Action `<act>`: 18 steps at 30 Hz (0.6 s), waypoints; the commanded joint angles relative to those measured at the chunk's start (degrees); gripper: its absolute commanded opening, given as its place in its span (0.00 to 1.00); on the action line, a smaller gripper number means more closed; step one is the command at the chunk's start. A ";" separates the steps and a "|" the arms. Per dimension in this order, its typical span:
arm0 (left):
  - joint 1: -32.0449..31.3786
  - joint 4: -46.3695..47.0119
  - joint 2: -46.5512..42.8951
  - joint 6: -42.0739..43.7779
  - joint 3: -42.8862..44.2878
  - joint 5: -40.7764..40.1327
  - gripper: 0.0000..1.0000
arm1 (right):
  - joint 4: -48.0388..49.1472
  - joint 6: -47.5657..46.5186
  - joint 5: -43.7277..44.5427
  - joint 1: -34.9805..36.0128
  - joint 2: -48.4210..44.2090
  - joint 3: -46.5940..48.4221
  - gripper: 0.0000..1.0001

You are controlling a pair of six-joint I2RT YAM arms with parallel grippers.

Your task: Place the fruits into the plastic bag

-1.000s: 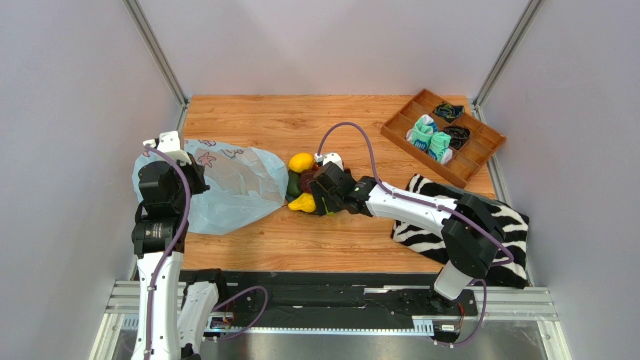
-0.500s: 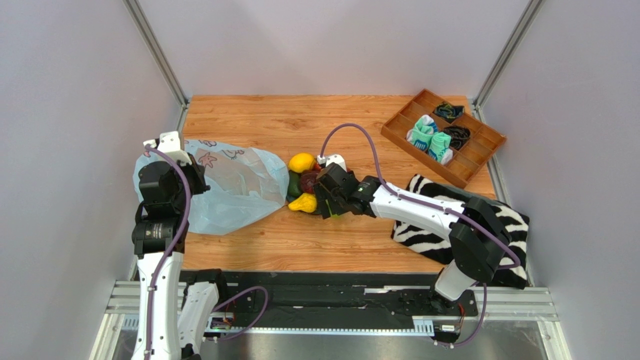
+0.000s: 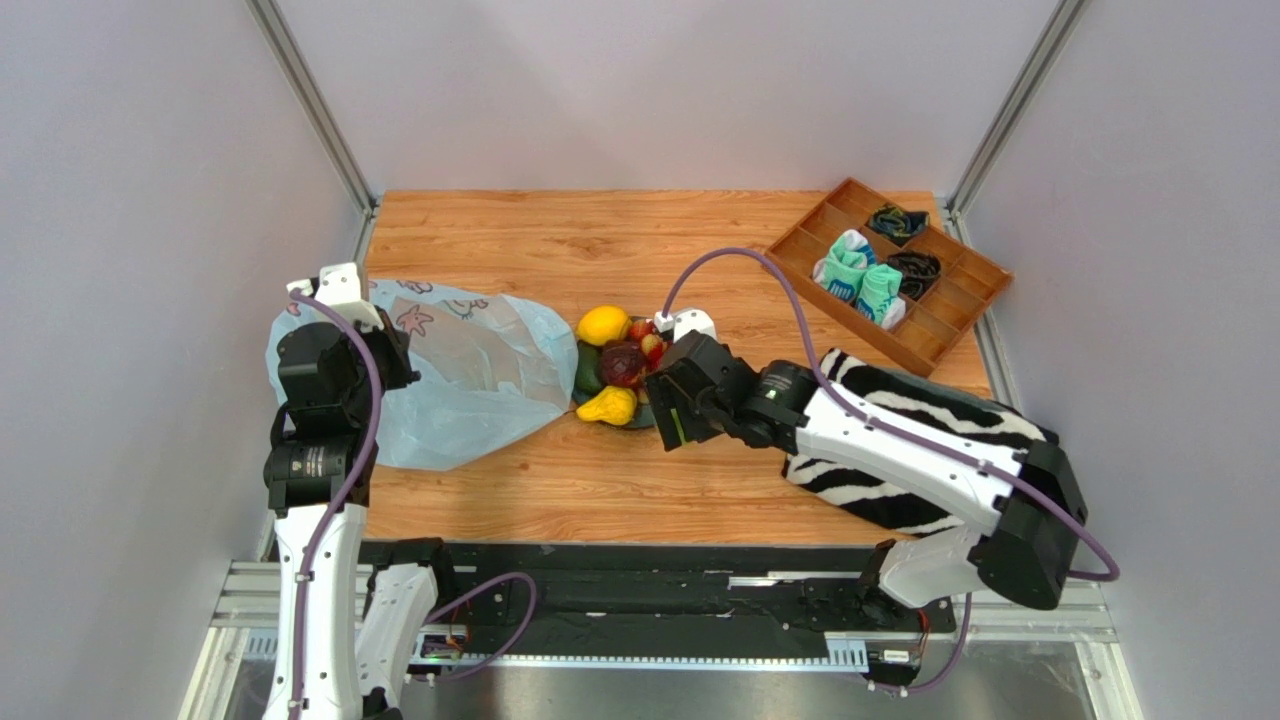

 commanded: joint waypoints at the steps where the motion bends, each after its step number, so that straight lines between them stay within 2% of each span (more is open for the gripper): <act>1: -0.02 0.67 -0.35 -0.33 0.71 0.31 0.00 | 1.43 -0.98 0.06 1.63 -5.38 7.15 0.52; 6: -0.11 0.50 -0.27 -0.59 0.71 0.75 0.00 | 15.83 -4.67 -3.27 1.98 -2.41 11.73 0.49; 10: -0.02 0.67 -0.79 -0.94 0.27 2.33 0.00 | 25.31 -5.90 -6.44 2.24 6.64 18.84 0.49; 11: -0.11 0.94 -1.14 -1.03 0.09 2.69 0.00 | 26.91 -6.16 -7.15 2.33 11.27 21.47 0.49; 14: -0.11 1.64 -1.23 -1.03 0.09 4.09 0.00 | 28.51 -6.34 -11.19 2.59 18.93 27.89 0.49; 18: -0.11 1.82 -0.97 -1.12 0.09 4.54 0.00 | 25.87 -6.17 -15.49 3.82 32.54 41.94 0.48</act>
